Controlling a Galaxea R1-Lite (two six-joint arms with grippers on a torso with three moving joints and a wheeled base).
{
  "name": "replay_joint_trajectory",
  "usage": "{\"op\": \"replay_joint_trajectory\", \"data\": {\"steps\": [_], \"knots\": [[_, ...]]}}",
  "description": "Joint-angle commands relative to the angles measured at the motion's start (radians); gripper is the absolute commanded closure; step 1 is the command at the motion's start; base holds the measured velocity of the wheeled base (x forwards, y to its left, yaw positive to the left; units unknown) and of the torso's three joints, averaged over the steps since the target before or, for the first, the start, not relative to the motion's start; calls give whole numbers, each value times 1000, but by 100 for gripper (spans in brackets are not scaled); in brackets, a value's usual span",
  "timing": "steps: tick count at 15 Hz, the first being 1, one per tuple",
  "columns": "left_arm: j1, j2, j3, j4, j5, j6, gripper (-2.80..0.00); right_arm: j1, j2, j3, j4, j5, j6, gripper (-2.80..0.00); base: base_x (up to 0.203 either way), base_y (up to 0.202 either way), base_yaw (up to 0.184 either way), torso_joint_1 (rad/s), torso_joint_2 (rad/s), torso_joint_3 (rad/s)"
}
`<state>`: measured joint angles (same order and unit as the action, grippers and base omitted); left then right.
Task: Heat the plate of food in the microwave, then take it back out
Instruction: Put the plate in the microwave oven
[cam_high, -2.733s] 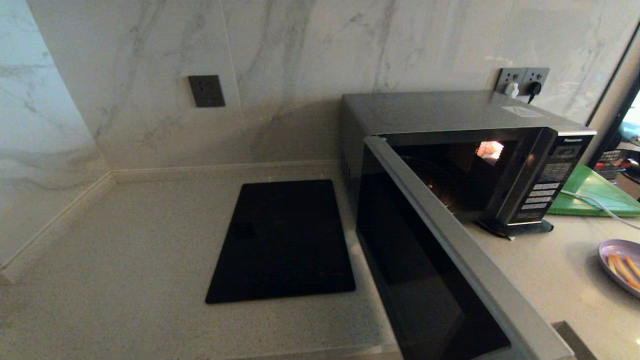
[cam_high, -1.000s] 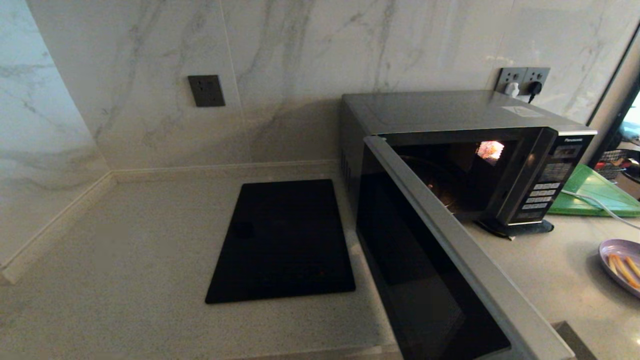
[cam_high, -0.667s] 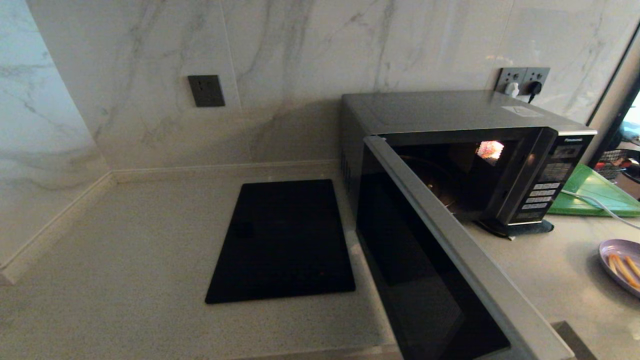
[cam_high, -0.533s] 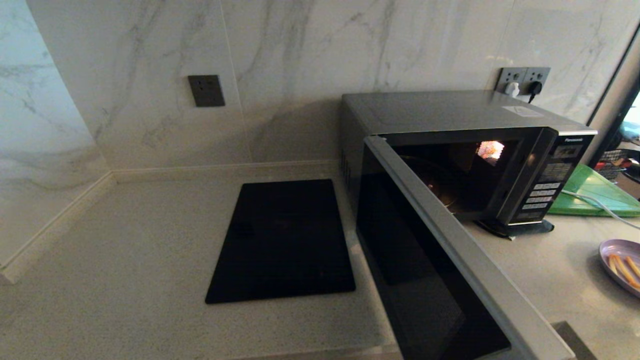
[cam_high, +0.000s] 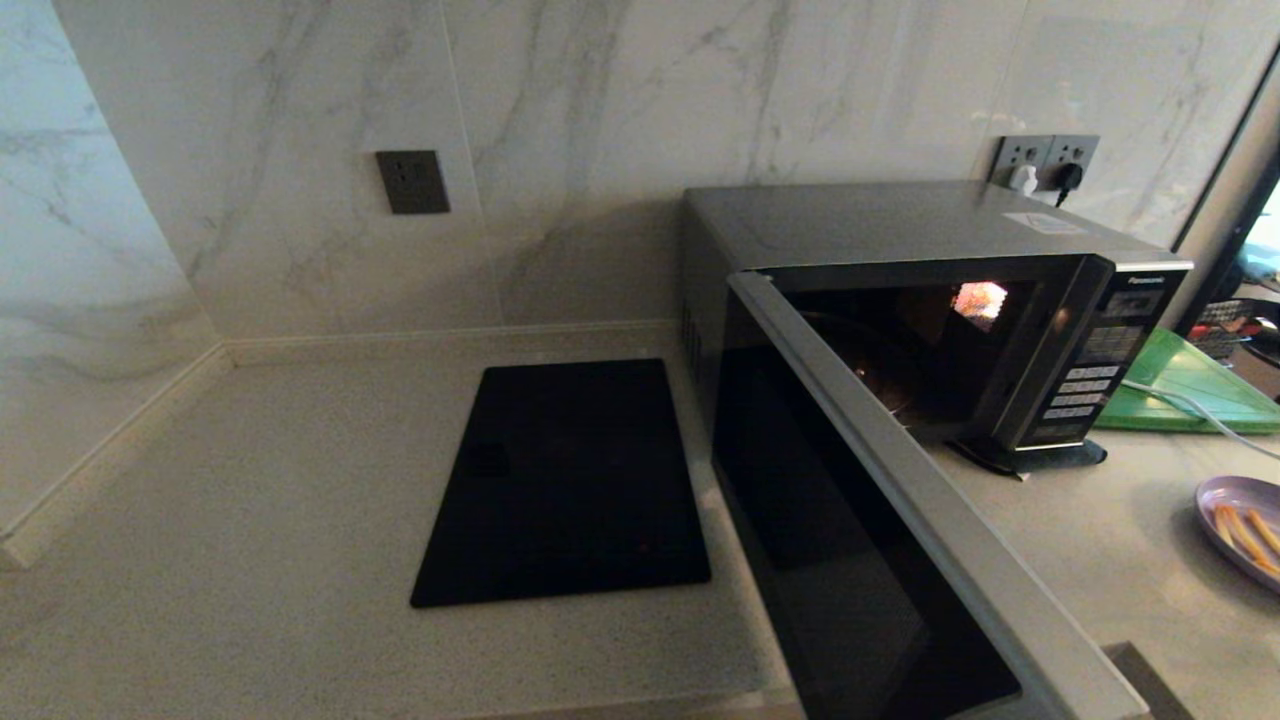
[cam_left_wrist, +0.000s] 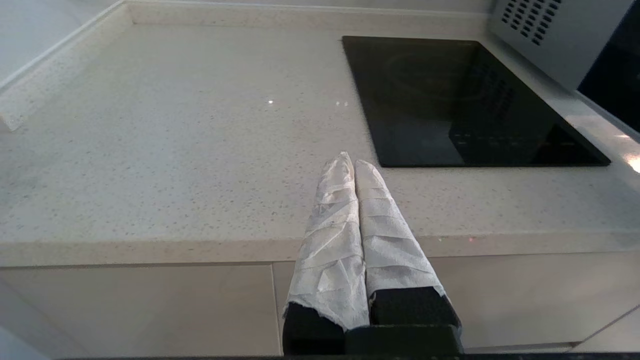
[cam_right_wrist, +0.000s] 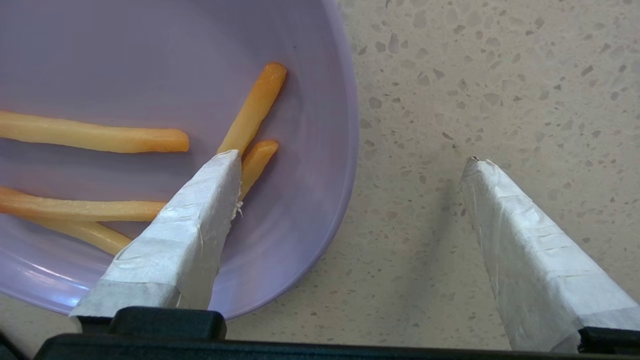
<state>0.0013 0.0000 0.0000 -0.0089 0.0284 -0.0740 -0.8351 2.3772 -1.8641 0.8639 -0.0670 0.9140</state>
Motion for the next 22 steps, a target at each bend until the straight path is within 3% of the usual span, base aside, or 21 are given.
{"op": "replay_joint_trajectory", "data": {"steps": [1, 3, 4, 22], "knots": [[0, 2, 0, 0, 1, -1, 0, 1, 16, -10, 6, 0, 5, -280, 0, 0, 0, 0, 0, 0], [0, 2, 0, 0, 1, -1, 0, 2, 21, -17, 6, 0, 6, -280, 0, 0, 0, 0, 0, 0], [0, 2, 0, 0, 1, -1, 0, 4, 23, -23, 6, 0, 6, 0, 0, 0, 0, 0, 0, 0], [0, 2, 0, 0, 1, -1, 0, -2, -16, -21, 6, -4, -4, 0, 0, 0, 0, 0, 0, 0]]}}
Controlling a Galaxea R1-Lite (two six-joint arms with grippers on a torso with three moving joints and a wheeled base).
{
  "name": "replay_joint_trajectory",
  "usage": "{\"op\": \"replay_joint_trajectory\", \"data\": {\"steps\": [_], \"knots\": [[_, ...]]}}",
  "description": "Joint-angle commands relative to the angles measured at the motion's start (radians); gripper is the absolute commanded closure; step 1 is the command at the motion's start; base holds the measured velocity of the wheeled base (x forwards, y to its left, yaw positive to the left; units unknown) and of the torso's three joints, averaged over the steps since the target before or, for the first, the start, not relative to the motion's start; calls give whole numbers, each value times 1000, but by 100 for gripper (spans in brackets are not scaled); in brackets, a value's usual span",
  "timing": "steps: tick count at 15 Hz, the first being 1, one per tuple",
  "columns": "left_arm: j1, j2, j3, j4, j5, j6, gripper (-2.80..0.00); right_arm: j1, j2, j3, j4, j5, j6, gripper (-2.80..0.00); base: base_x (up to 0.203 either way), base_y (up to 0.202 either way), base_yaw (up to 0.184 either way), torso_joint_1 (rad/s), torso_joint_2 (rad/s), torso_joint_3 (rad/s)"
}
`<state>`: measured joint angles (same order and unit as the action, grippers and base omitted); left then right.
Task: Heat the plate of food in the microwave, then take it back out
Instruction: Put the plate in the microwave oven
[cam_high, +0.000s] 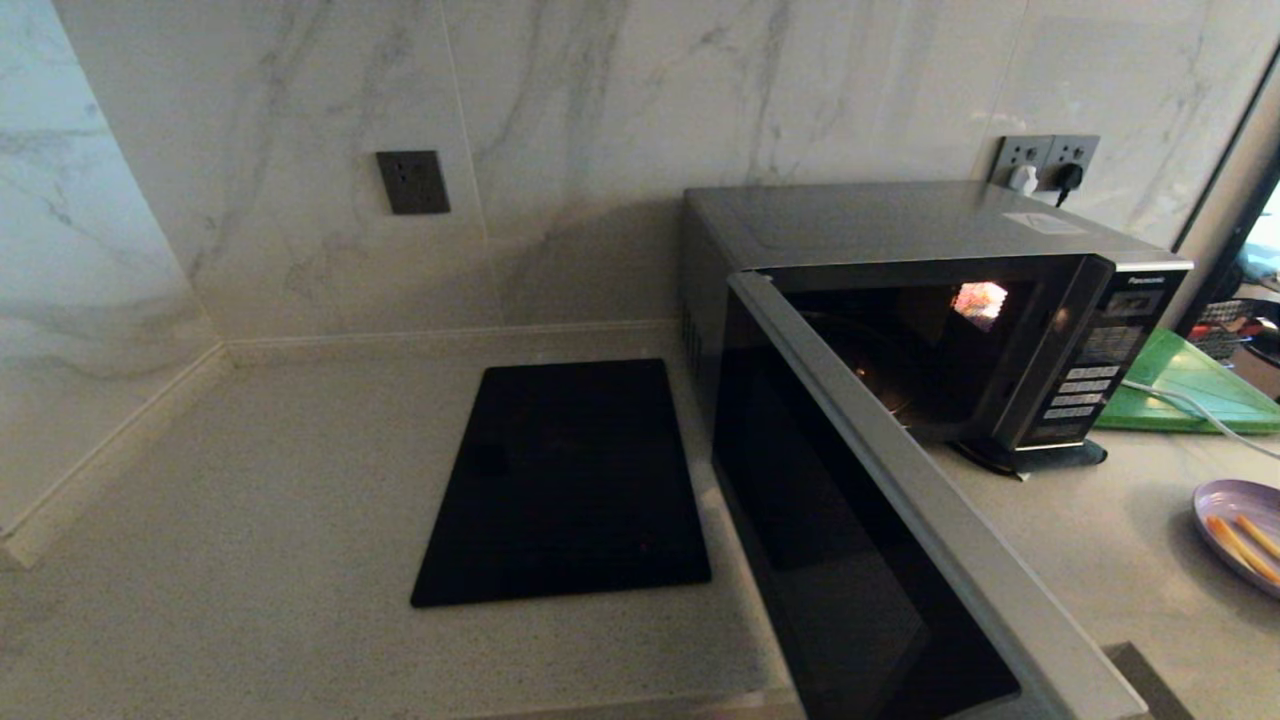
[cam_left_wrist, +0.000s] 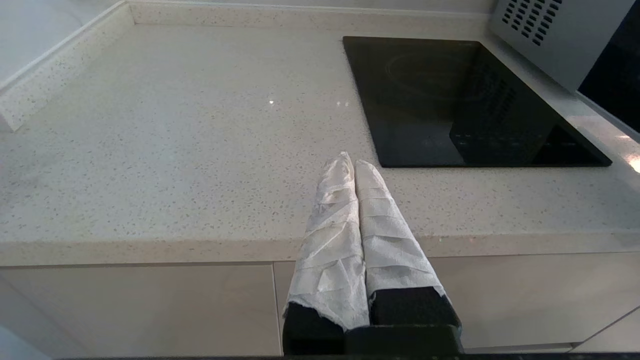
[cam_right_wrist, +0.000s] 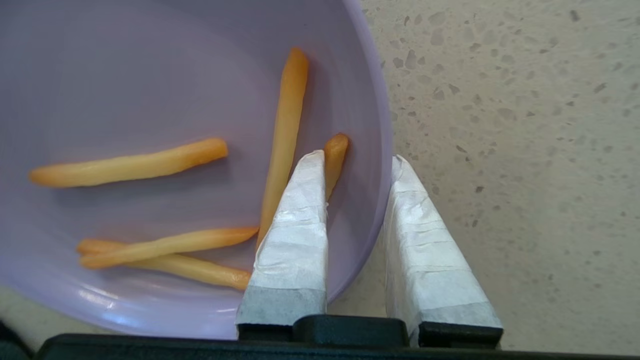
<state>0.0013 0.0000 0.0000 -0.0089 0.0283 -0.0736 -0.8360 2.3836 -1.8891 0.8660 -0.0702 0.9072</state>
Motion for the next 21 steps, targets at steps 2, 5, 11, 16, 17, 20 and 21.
{"op": "replay_joint_trajectory", "data": {"steps": [2, 5, 11, 16, 17, 20, 21], "knots": [[0, 2, 0, 0, 1, -2, 0, -4, -55, 12, 4, 0, -15, 0, 0, 0, 0, 0, 0, 0], [0, 2, 0, 0, 1, -2, 0, -14, -109, 38, 4, 0, -23, 0, 0, 0, 0, 0, 0, 0], [0, 2, 0, 0, 1, -2, 0, -15, -195, 111, 4, 1, -33, 0, 0, 0, 0, 0, 0, 0], [0, 2, 0, 0, 1, -2, 0, -14, -243, 138, 4, 25, -34, 0, 0, 0, 0, 0, 0, 0], [0, 2, 0, 0, 1, -2, 0, -14, -249, 140, 4, 29, -34, 0, 0, 0, 0, 0, 0, 0], [0, 2, 0, 0, 1, 0, 0, -14, -264, 150, 4, 30, -34, 0, 0, 0, 0, 0, 0, 0], [0, 2, 0, 0, 1, -2, 0, -14, -268, 152, 4, 31, -37, 0, 0, 0, 0, 0, 0, 0]]}}
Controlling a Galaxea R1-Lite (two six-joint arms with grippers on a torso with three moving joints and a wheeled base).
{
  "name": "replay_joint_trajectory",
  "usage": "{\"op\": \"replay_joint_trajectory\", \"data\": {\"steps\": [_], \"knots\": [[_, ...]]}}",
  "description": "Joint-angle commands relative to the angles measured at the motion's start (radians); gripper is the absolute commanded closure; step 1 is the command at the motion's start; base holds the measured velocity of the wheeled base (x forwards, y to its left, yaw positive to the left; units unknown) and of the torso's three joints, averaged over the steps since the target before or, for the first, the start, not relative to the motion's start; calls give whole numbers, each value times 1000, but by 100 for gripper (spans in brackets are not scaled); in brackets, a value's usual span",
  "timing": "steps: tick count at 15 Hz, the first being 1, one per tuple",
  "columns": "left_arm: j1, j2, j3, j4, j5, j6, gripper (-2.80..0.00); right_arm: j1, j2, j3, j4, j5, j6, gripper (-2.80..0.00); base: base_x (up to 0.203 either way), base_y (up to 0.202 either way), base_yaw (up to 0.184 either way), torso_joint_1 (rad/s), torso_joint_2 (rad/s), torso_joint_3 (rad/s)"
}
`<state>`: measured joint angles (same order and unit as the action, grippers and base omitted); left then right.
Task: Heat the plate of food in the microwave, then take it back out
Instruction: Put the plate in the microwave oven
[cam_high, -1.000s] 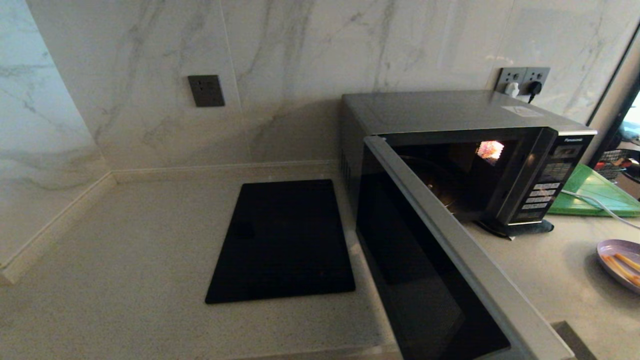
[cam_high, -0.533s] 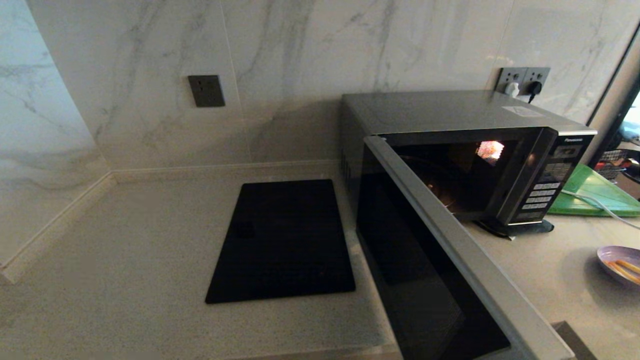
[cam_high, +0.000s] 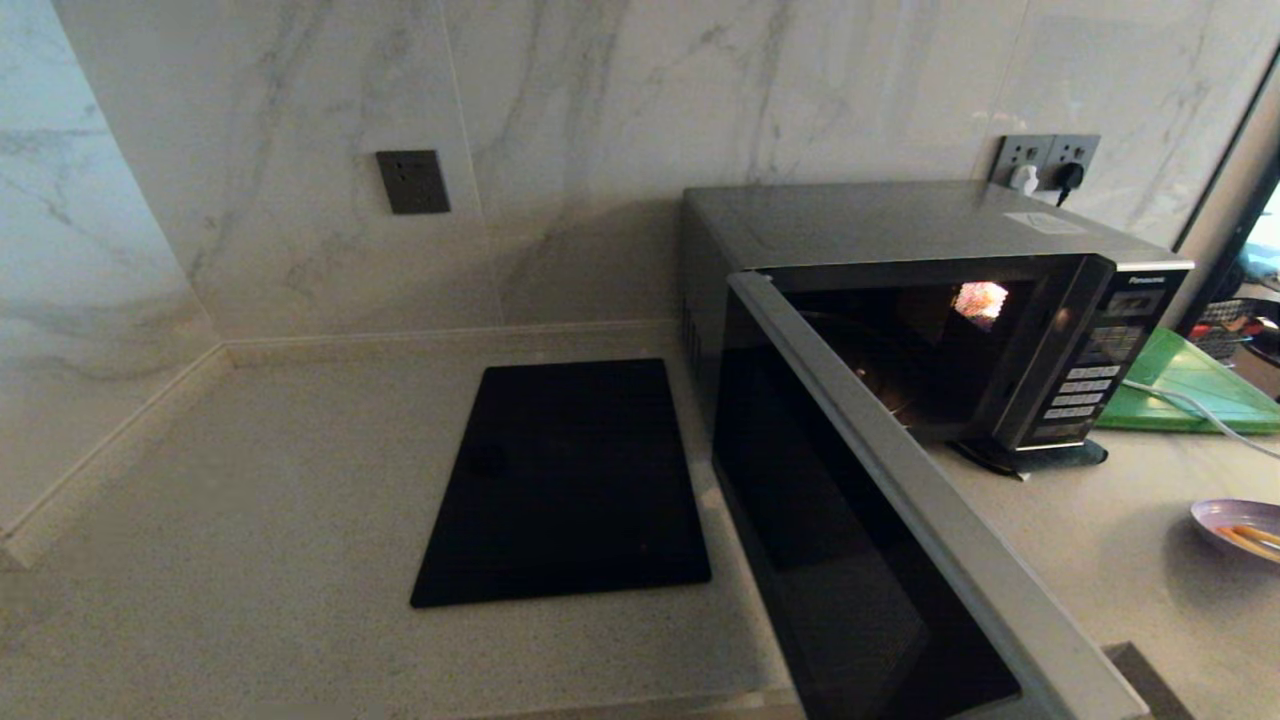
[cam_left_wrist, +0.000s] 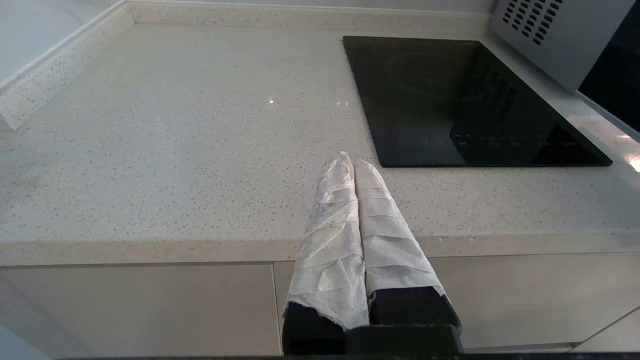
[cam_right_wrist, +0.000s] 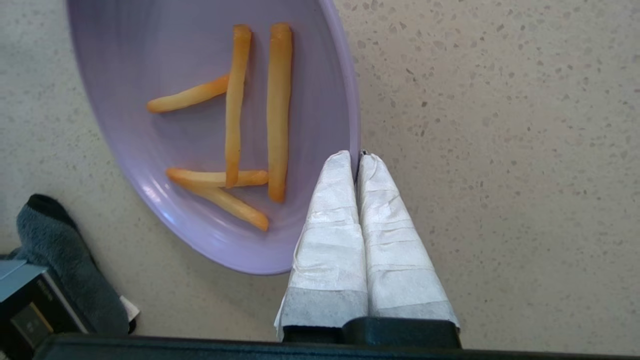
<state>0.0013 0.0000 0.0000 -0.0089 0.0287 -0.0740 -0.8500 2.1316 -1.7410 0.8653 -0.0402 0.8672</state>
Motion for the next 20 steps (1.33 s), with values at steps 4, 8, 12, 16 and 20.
{"op": "replay_joint_trajectory", "data": {"steps": [4, 8, 12, 16, 20], "knots": [[0, 2, 0, 0, 0, -1, 0, 0, -45, 15, 4, 29, -24, 0, 0, 0, 0, 0, 0, 0], [0, 2, 0, 0, 0, -1, 0, 0, -60, 20, 4, 31, -25, 0, 0, 0, 0, 0, 0, 0], [0, 2, 0, 0, 0, -1, 0, 0, -74, 20, 4, 54, -24, 0, 0, 0, 0, 0, 0, 0], [0, 2, 0, 0, 0, -1, 0, 0, -84, 21, 4, 62, -24, 0, 0, 0, 0, 0, 0, 0], [0, 2, 0, 0, 0, -1, 0, 0, -106, 21, 3, 99, -26, 0, 0, 0, 0, 0, 0, 0]]}}
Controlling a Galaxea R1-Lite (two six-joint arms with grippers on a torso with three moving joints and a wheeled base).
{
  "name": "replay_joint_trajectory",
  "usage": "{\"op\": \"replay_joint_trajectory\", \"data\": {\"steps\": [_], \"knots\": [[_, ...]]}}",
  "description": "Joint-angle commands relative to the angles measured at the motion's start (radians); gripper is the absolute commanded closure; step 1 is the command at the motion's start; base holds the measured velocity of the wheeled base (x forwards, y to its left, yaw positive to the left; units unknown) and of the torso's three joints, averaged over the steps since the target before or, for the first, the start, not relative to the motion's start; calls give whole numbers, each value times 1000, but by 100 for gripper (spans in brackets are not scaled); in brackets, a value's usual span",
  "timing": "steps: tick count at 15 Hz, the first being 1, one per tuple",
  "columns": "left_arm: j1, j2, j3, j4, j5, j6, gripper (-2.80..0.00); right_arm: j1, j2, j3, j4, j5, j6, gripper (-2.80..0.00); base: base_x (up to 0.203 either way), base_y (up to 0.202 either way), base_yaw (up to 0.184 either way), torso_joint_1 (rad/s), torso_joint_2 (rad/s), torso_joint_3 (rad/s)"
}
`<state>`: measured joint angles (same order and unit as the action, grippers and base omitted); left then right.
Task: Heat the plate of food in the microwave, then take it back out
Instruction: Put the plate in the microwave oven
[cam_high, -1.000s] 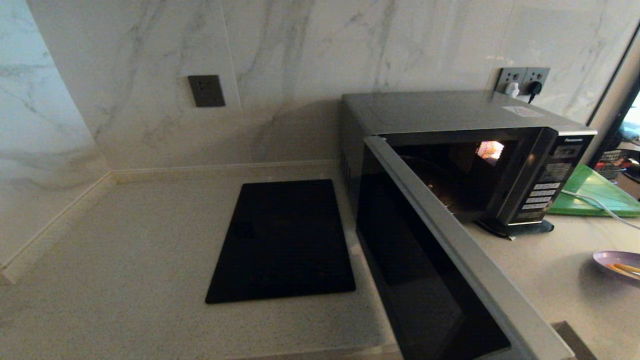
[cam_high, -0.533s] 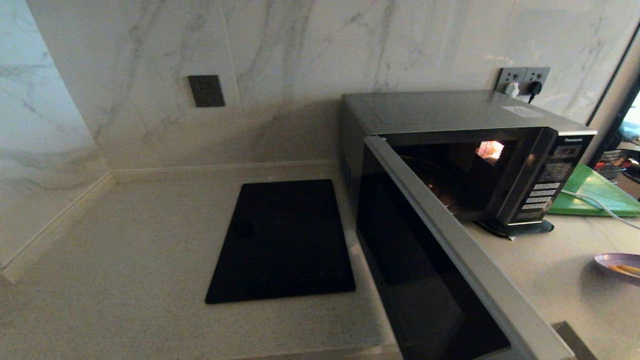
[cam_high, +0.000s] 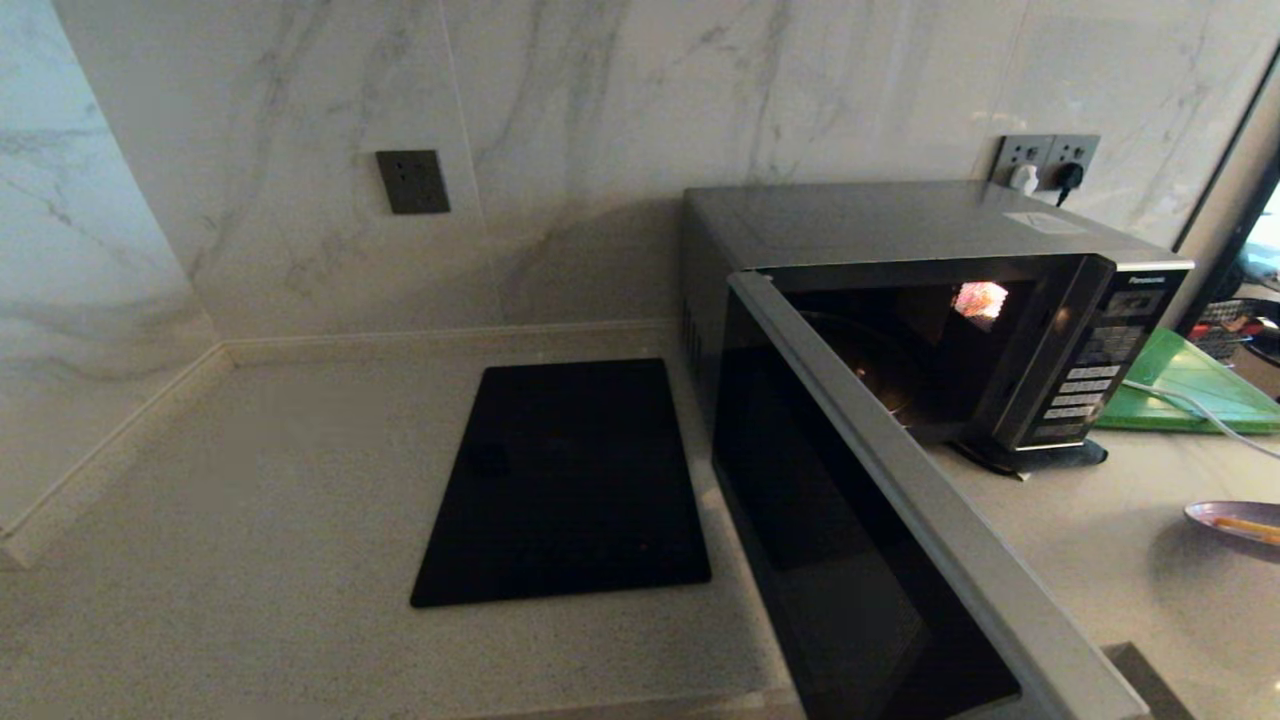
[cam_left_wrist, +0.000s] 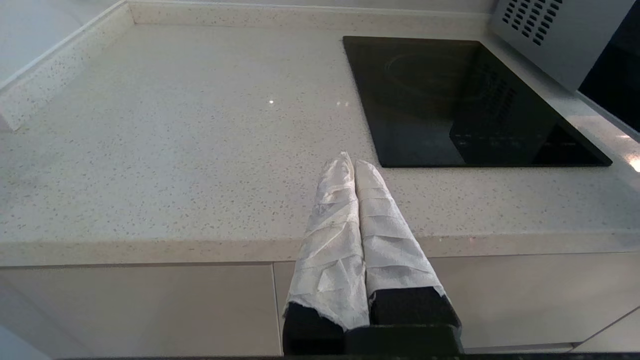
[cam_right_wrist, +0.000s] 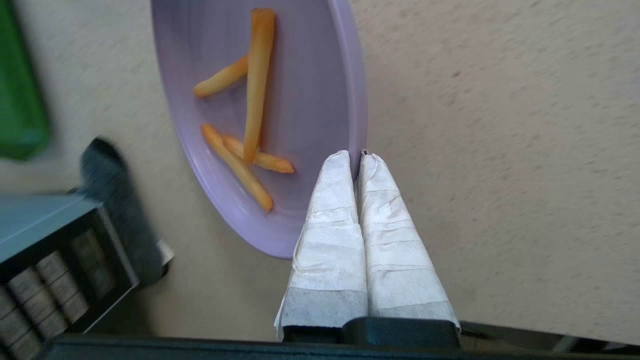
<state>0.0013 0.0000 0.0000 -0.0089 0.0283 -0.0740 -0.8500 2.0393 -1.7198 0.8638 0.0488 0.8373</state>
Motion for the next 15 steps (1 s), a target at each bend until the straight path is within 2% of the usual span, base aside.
{"op": "replay_joint_trajectory", "data": {"steps": [1, 8, 11, 15], "knots": [[0, 2, 0, 0, 1, -1, 0, 0, -19, 0, 4, 18, 5, 0, 0, 0, 0, 0, 0, 0], [0, 2, 0, 0, 1, -1, 0, -1, -57, 24, 3, 104, 0, 0, 0, 0, 0, 0, 0, 0], [0, 2, 0, 0, 1, -1, 0, -6, -99, 58, 3, 176, -40, 0, 0, 0, 0, 0, 0, 0], [0, 2, 0, 0, 1, -1, 0, -6, -145, 87, 2, 233, -71, 0, 0, 0, 0, 0, 0, 0]]}}
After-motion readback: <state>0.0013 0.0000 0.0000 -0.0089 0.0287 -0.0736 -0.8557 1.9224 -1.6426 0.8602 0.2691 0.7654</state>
